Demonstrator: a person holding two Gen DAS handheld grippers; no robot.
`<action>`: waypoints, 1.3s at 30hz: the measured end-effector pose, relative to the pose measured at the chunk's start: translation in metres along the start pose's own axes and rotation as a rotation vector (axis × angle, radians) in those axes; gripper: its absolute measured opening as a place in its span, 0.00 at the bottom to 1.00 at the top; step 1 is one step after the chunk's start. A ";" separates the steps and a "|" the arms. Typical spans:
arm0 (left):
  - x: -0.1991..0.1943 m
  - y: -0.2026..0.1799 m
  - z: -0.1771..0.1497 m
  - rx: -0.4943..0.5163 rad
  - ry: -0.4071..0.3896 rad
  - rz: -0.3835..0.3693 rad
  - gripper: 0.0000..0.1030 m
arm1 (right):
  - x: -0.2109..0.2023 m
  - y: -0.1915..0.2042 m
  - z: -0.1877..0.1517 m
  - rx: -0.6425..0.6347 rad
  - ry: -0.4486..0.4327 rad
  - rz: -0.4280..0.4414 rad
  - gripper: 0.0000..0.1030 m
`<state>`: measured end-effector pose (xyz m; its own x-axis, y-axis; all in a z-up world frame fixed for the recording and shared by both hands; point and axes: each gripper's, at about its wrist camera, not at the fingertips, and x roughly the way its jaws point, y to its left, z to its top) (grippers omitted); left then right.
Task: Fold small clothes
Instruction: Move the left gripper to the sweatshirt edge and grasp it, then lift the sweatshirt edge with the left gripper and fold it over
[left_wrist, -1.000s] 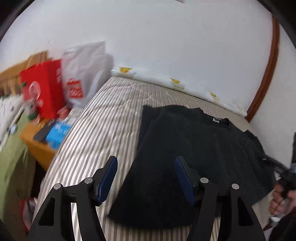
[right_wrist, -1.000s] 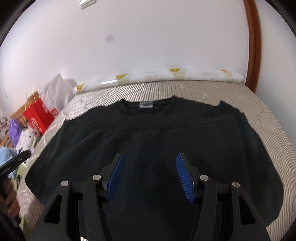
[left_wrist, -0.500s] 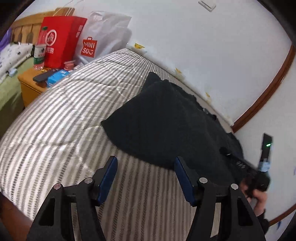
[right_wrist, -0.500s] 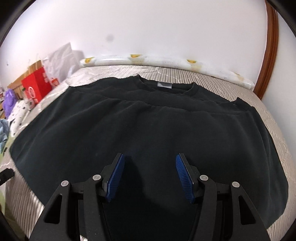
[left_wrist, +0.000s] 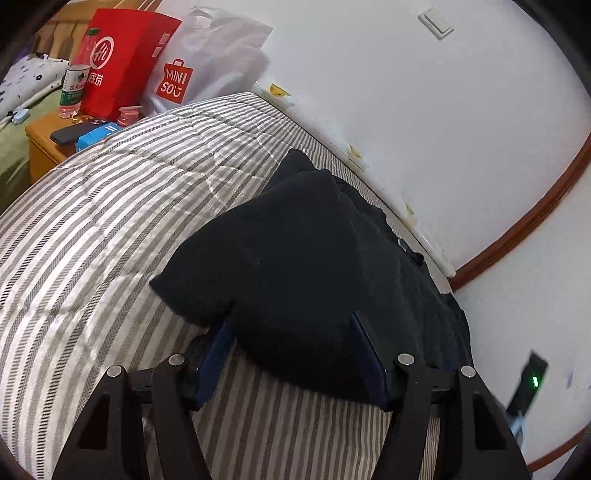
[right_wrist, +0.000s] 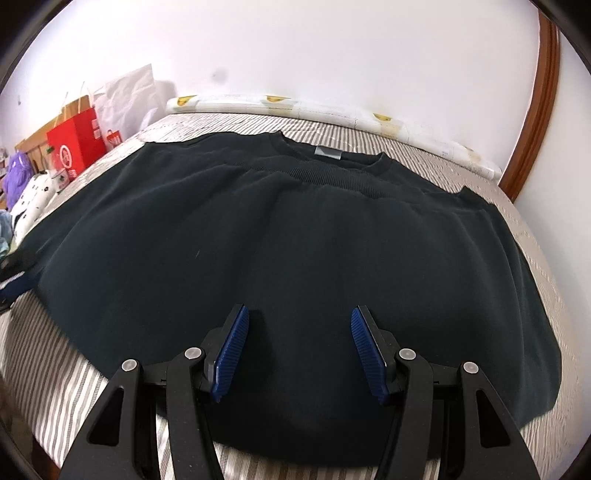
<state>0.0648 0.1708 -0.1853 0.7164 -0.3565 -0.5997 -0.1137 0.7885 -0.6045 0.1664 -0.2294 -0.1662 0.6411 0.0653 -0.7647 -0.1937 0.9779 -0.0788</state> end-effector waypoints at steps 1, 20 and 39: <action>0.001 -0.001 0.000 0.005 -0.005 0.005 0.58 | -0.004 0.000 -0.005 -0.002 -0.003 0.007 0.55; -0.026 -0.077 0.024 0.201 -0.114 0.131 0.13 | -0.079 -0.057 -0.049 0.086 -0.093 0.075 0.56; 0.043 -0.287 -0.054 0.684 0.000 -0.160 0.12 | -0.103 -0.168 -0.065 0.313 -0.144 -0.021 0.56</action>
<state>0.0907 -0.0979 -0.0660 0.6880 -0.4948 -0.5308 0.4519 0.8645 -0.2201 0.0851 -0.4136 -0.1157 0.7455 0.0496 -0.6647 0.0441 0.9914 0.1235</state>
